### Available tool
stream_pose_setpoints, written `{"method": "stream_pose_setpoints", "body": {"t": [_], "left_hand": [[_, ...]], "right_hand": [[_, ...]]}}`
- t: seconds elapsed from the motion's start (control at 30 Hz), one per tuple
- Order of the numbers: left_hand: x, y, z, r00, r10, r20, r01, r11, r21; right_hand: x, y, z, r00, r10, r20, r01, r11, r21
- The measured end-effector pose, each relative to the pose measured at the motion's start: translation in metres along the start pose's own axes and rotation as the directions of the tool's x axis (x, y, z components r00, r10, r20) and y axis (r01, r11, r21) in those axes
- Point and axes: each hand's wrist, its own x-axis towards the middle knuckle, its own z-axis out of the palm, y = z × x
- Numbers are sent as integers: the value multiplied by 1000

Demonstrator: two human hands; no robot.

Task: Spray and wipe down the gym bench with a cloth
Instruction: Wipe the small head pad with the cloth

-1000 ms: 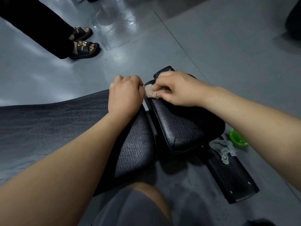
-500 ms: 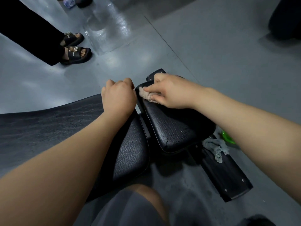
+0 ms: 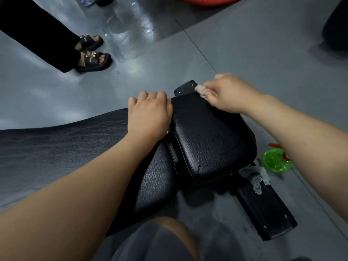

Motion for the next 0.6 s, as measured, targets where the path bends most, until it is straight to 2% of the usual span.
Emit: {"method": "stream_pose_setpoints", "body": {"t": [0.07, 0.13, 0.23, 0.3, 0.37, 0.47, 0.53, 0.6], "left_hand": [[0, 1, 2, 998, 62, -34, -61, 998, 32], [0, 2, 4, 994, 98, -44, -96, 994, 53], [1, 2, 4, 994, 108, -6, -107, 993, 45], [2, 1, 4, 995, 98, 21, -98, 995, -4], [2, 1, 3, 994, 101, 52, -98, 993, -73], [3, 1, 2, 990, 122, 74, -112, 986, -125], [3, 0, 2, 990, 119, 76, -108, 985, -134], [3, 0, 3, 991, 111, 72, -101, 986, -133]], "right_hand": [[-1, 8, -4, 995, 93, 21, -93, 996, 0], [3, 4, -3, 995, 101, 10, -101, 995, 5], [7, -12, 0, 998, -60, 6, 59, 993, 100], [6, -11, -2, 995, -94, 34, 90, 989, 121], [2, 5, -5, 998, -38, 43, 33, 994, 109], [-8, 34, -8, 981, 167, 99, -173, 984, 52], [-19, 48, -6, 951, 266, 155, -283, 954, 97], [-28, 53, -1, 941, 304, 147, -330, 918, 220]]}}
